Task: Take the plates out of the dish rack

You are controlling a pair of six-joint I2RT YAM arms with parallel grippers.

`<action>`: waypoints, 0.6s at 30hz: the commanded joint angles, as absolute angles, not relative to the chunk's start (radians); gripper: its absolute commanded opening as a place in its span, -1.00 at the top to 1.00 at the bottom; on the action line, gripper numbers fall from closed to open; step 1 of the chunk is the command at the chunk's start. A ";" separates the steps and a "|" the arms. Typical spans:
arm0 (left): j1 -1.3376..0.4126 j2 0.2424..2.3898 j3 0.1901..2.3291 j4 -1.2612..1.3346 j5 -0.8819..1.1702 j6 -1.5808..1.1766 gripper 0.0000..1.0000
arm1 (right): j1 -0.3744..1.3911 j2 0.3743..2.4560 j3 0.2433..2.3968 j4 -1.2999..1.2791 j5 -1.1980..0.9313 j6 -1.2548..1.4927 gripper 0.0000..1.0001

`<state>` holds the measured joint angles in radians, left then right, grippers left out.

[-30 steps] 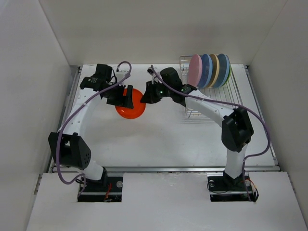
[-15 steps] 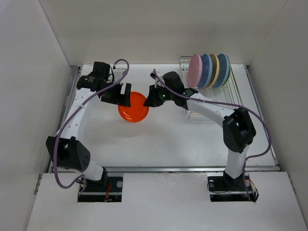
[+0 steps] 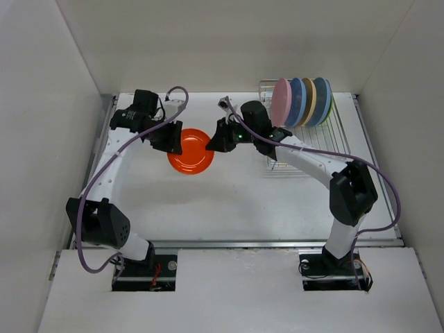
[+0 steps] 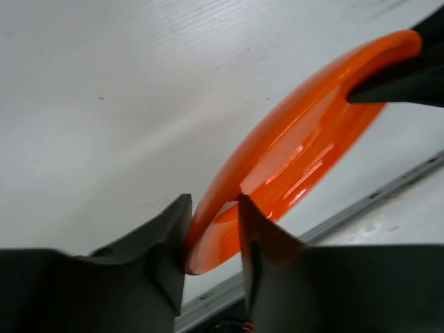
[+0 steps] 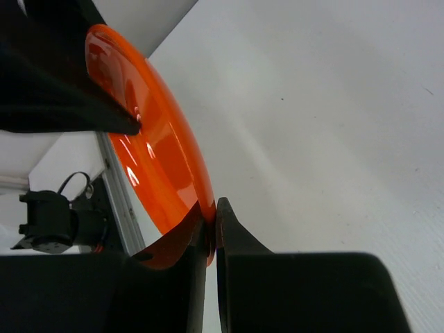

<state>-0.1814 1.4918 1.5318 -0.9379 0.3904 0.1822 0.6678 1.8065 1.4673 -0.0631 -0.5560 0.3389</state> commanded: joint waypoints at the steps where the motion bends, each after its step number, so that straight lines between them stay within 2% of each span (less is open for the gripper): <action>1: -0.179 1.503 1.529 -0.957 0.518 0.221 0.52 | 0.664 1.789 1.444 0.093 -0.621 0.362 1.00; 2: -0.179 1.503 1.529 -0.969 0.528 0.221 0.82 | 0.664 1.798 1.443 0.094 -0.612 0.362 1.00; 3: -0.179 1.503 1.529 -0.979 0.528 0.221 1.00 | 0.664 1.798 1.443 0.094 -0.612 0.362 1.00; 11: -0.158 1.532 1.457 -0.939 0.459 0.192 1.00 | 0.664 1.844 1.486 -0.049 -0.450 0.362 1.00; 15: -0.137 1.633 1.433 -0.916 0.505 0.183 1.00 | 0.631 1.868 1.540 -0.162 -0.388 0.362 -0.13; 18: -0.100 1.736 1.480 -0.907 0.521 0.169 1.00 | 0.621 1.868 1.551 -0.218 -0.313 0.353 -0.38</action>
